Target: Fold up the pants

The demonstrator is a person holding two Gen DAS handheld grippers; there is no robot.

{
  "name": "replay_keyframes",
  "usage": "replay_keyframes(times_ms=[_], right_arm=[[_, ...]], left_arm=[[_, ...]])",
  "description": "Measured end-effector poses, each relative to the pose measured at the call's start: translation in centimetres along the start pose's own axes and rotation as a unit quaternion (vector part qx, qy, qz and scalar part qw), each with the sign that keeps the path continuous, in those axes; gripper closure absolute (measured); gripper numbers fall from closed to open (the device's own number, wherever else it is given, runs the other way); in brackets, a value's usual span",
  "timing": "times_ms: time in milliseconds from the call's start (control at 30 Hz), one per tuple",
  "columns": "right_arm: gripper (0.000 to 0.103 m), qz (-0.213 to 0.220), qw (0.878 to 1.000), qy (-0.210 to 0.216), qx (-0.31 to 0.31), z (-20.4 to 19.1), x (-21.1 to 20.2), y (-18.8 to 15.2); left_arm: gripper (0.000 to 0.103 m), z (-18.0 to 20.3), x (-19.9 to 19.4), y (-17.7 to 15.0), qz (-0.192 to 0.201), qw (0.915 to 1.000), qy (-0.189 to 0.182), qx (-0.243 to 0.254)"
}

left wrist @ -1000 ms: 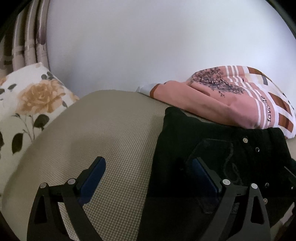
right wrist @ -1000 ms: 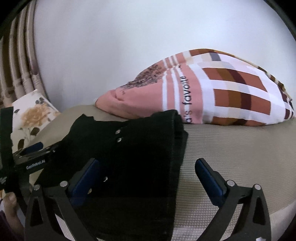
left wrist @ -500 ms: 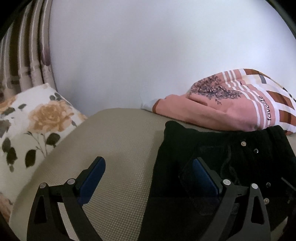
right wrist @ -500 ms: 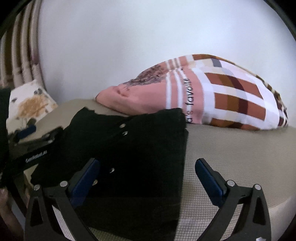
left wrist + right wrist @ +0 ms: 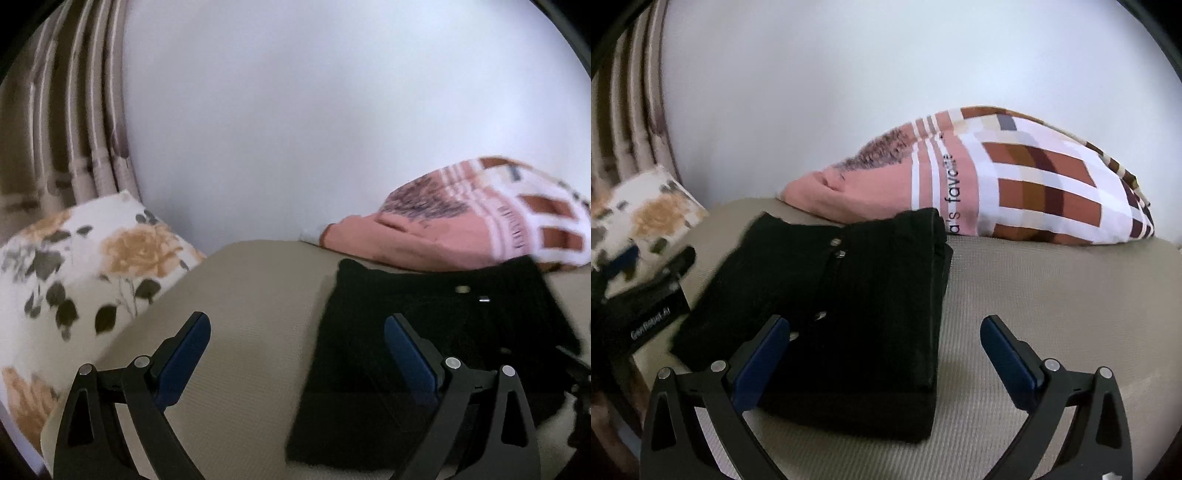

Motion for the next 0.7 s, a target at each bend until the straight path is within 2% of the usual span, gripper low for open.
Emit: replay_keyframes(times_ms=[67, 200, 267, 367, 600, 667, 700], right_arm=[[0.000, 0.008, 1.000, 0.002, 0.002, -0.1, -1.9, -0.1], [0.000, 0.016, 1.000, 0.018, 0.002, -0.6, -6.4, -0.6], [0.000, 0.021, 0.999, 0.027, -0.007, -1.1, -8.6, -0.7], [0.000, 0.030, 0.999, 0.034, -0.023, -1.6, -11.6, -0.8], [0.000, 0.082, 0.995, 0.045, -0.020, -1.1, -18.7, 1.4], [0.000, 0.094, 0.994, 0.045, -0.019, -0.8, -20.1, 2.1], [0.000, 0.099, 0.994, 0.044, -0.018, -0.7, -20.8, 2.4]], left_arm=[[0.002, -0.2, -2.1, 0.2, -0.006, 0.9999, -0.004, -0.009], [0.001, -0.3, -6.3, 0.8, -0.010, 0.9997, -0.019, -0.012], [0.000, -0.6, -9.1, 1.5, 0.002, 1.0000, -0.002, 0.000], [0.000, -0.9, -13.0, 2.8, 0.031, 0.9994, 0.010, 0.014], [0.000, -0.8, -21.8, 6.7, 0.102, 0.9945, -0.026, -0.005], [0.000, -1.1, -24.2, 8.2, 0.134, 0.9906, -0.003, -0.026], [0.000, -1.3, -24.8, 8.6, 0.137, 0.9900, 0.006, -0.032]])
Point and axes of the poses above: each gripper's, at about its wrist camera, not at the fingertips, and x roughly the way its jaws point, z to its right, y to its top, the point moved 10 cm from there along x, roughly the way its jaws point, and after that the axes turned 2 degrees about x, right-handed, at the moved point
